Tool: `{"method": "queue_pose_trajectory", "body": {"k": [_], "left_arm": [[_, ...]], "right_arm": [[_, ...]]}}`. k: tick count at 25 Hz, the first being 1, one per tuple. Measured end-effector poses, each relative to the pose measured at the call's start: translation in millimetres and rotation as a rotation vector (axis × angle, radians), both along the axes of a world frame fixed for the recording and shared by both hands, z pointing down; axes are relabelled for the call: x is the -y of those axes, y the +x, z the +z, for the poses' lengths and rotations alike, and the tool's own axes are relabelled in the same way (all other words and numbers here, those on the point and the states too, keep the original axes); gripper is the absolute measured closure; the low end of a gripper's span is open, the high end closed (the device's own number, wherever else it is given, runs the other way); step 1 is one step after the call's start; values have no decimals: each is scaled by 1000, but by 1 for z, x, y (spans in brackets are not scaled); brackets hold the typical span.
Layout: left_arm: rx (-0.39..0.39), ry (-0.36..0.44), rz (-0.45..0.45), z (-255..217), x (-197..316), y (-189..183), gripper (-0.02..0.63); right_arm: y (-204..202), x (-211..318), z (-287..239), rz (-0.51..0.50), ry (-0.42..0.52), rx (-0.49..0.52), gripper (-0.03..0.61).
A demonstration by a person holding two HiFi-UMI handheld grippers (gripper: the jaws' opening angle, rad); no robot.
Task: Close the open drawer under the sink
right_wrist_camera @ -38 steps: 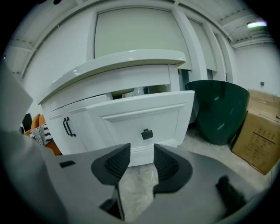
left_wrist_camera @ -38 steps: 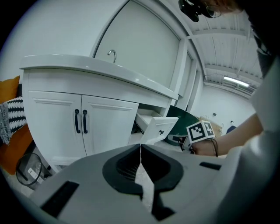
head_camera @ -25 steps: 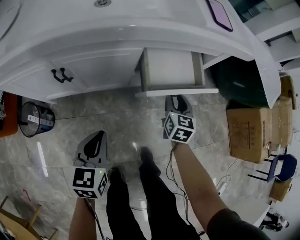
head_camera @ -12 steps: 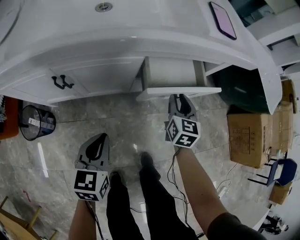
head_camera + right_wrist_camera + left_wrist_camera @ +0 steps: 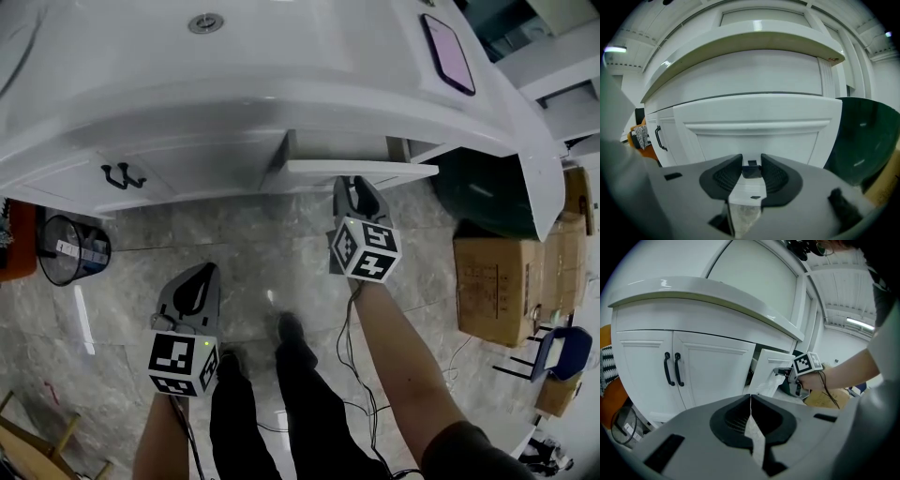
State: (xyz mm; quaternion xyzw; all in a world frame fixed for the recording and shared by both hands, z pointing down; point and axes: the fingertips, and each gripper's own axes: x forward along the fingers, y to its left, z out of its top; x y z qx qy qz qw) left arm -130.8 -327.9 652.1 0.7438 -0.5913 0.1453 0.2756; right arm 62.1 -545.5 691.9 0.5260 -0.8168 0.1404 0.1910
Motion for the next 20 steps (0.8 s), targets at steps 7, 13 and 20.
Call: {"method": "queue_pose_trajectory", "body": {"k": [7,13,20], "left_arm": [[10,-2,-15,1,20,-2,598],[13,-3,-13,-1,33,0,598],[11,-3,-18,-4,37,3,598]], "right_arm": [[-15,36,7,-6,-54,1,443],[-13,36,6,-2,-20,-5,443],[-14,35,5,-17,-32,-7,443]]}}
